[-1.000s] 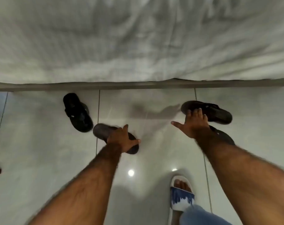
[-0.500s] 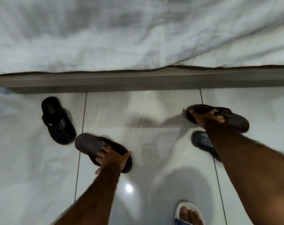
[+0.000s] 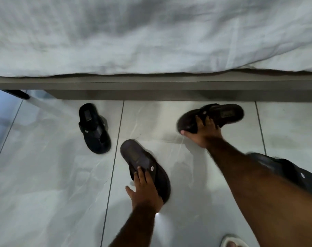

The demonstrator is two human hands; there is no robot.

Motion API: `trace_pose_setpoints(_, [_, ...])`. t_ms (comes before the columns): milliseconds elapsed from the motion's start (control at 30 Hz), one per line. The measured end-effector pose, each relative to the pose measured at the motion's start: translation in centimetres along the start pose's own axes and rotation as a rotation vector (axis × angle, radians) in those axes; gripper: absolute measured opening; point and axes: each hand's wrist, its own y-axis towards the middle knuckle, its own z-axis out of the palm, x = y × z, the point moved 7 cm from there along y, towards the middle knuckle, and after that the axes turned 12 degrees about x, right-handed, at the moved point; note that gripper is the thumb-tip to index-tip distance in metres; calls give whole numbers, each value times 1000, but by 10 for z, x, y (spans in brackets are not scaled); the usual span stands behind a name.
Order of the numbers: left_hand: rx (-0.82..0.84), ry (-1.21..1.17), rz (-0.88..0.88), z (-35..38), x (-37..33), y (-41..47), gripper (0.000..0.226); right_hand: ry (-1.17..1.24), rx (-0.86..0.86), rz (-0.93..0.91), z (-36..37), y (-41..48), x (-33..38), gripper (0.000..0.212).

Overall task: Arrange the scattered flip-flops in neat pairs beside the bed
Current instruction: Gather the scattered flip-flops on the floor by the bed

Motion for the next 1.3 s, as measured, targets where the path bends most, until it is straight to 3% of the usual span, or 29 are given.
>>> trace_pose_setpoints(333, [-40, 223, 374, 36, -5, -23, 90, -209, 200, -333, 45, 0, 155, 90])
trace_pose_setpoints(633, [-81, 254, 613, 32, -21, -15, 69, -471, 309, -626, 101, -25, 233, 82])
trace_pose_setpoints(700, [-134, 223, 633, 4, -21, -8, 67, -441, 250, -685, 92, -31, 233, 77])
trace_pose_setpoints(767, [-297, 241, 609, -40, -15, 2, 56, -361, 36, -687, 66, -36, 218, 68])
trace_pose_setpoints(867, [-466, 263, 428, -108, 11, 30, 51, -278, -199, -612, 47, -54, 164, 67])
trace_pose_setpoints(967, [-353, 168, 286, -146, 36, 61, 68, -406, -171, -690, 80, -86, 117, 87])
trace_pose_setpoints(1100, [-100, 188, 288, -139, 48, 86, 77, -454, -109, -688, 136, -106, 76, 99])
trace_pose_setpoints(1300, [-56, 226, 359, -95, 61, 73, 72, -381, -65, -557, 162, -91, 77, 104])
